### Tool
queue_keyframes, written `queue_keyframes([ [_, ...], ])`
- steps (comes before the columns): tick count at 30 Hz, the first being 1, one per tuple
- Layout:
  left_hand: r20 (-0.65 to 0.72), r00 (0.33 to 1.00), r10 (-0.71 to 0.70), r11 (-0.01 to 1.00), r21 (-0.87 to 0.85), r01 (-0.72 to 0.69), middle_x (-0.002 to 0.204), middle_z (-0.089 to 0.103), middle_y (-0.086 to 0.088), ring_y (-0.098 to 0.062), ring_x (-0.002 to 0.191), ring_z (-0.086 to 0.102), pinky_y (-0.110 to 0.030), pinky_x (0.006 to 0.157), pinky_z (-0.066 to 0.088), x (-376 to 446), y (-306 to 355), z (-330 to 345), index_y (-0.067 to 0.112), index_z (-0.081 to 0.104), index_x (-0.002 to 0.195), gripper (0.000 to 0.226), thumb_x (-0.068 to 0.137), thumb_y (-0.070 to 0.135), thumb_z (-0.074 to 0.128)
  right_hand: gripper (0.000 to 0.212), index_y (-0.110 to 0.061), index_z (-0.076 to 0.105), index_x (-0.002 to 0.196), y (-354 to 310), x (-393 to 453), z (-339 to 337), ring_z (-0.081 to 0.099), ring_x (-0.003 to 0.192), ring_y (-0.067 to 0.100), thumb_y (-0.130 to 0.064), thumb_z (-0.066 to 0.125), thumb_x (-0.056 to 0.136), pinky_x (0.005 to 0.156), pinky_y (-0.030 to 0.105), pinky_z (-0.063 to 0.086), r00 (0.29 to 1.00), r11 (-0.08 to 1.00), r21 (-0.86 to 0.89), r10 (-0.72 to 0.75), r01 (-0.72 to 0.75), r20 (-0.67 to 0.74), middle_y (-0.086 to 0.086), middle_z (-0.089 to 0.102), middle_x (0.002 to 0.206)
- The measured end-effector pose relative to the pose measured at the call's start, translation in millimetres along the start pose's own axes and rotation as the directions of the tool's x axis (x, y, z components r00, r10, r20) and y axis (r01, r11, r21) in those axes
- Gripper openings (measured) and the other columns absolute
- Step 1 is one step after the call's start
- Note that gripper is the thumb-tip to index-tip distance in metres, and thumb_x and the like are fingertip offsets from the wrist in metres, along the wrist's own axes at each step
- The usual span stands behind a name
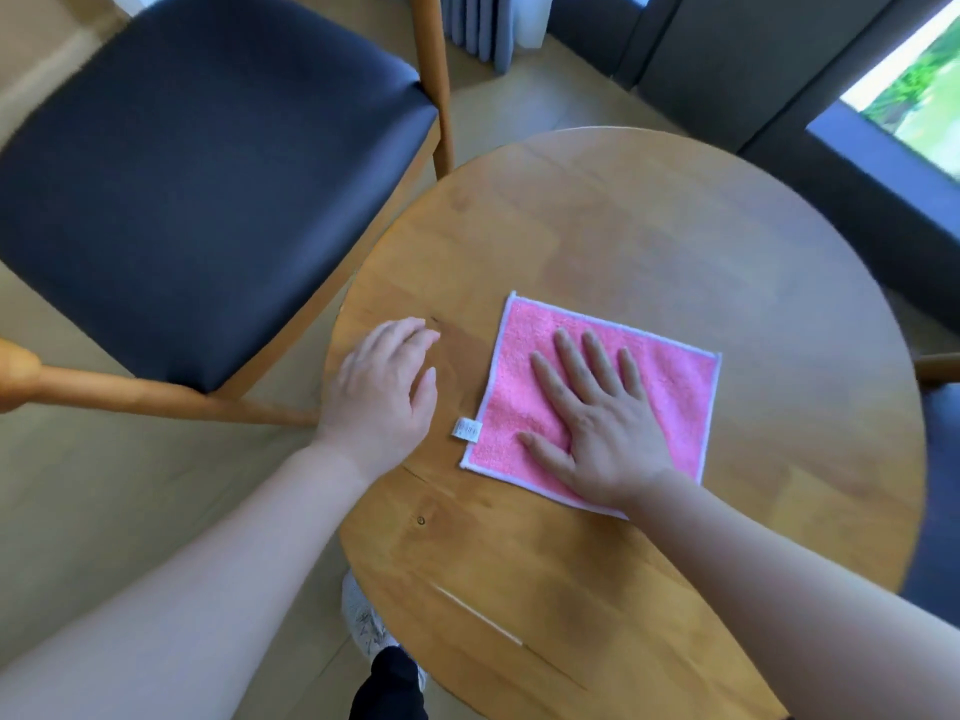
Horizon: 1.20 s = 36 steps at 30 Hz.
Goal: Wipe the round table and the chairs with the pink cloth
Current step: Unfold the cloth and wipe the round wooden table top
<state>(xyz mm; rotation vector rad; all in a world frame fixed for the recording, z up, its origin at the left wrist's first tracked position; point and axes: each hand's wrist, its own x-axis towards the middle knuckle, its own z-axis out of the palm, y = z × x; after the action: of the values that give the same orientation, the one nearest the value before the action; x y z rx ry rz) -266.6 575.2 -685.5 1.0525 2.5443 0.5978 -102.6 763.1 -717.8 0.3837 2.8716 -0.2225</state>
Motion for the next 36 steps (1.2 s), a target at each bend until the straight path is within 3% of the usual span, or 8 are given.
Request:
queue_keyframes([
  [10, -0.044, 0.999, 0.003, 1.000, -0.001, -0.003, 0.138, 0.049, -0.003, -0.019, 0.131, 0.040, -0.039, 0.108, 0.036, 43, 24, 2, 0.010, 0.053, 0.131, 0.037, 0.095, 0.017, 0.050, 0.078, -0.040, -0.004, 0.151, 78, 43, -13, -0.014, 0.146, 0.016, -0.078, 0.008, 0.084, 0.118, 0.046, -0.006, 0.973, 0.973, 0.048, 0.227, -0.225, -0.052, -0.011, -0.011, 0.158],
  [21, -0.084, 0.996, -0.002, 1.000, -0.012, 0.001, 0.137, 0.050, -0.001, -0.016, 0.130, 0.039, -0.033, 0.106, 0.033, 79, 22, 6, 0.013, 0.053, 0.131, 0.037, 0.095, 0.021, 0.049, 0.082, -0.034, 0.000, 0.152, 154, 123, -40, -0.006, 0.148, 0.022, -0.078, 0.008, 0.084, 0.119, 0.047, -0.003, 0.912, 0.917, 0.041, 0.399, -0.397, -0.099, -0.004, -0.005, 0.161],
  [27, -0.104, 0.994, -0.015, 1.000, -0.010, 0.014, 0.137, 0.050, 0.000, -0.016, 0.130, 0.039, -0.032, 0.107, 0.033, 87, 13, 2, 0.014, 0.052, 0.132, 0.038, 0.096, 0.024, 0.046, 0.083, -0.029, 0.001, 0.153, 159, 162, -52, -0.005, 0.148, 0.028, -0.074, 0.008, 0.084, 0.118, 0.050, -0.002, 0.885, 0.890, 0.037, 0.455, -0.454, -0.101, 0.004, -0.004, 0.161],
  [31, -0.123, 0.992, -0.019, 1.000, 0.004, 0.020, 0.136, 0.050, 0.001, -0.016, 0.129, 0.042, -0.035, 0.106, 0.037, 78, -2, -7, 0.015, 0.052, 0.132, 0.041, 0.096, 0.031, 0.040, 0.083, -0.026, 0.002, 0.153, 129, 187, -57, -0.006, 0.147, 0.030, -0.072, 0.010, 0.085, 0.118, 0.052, -0.002, 0.905, 0.910, 0.037, 0.414, -0.412, -0.096, 0.007, -0.004, 0.161],
  [36, -0.170, 0.984, -0.056, 0.998, 0.001, 0.057, 0.132, 0.054, -0.002, -0.018, 0.126, 0.044, -0.034, 0.104, 0.037, 64, -27, -24, 0.012, 0.055, 0.128, 0.041, 0.094, 0.029, 0.041, 0.082, -0.025, 0.004, 0.154, 54, 211, -53, -0.005, 0.147, 0.031, -0.071, 0.009, 0.086, 0.117, 0.053, -0.004, 0.968, 0.973, 0.012, 0.229, -0.229, -0.107, 0.008, -0.002, 0.161],
])
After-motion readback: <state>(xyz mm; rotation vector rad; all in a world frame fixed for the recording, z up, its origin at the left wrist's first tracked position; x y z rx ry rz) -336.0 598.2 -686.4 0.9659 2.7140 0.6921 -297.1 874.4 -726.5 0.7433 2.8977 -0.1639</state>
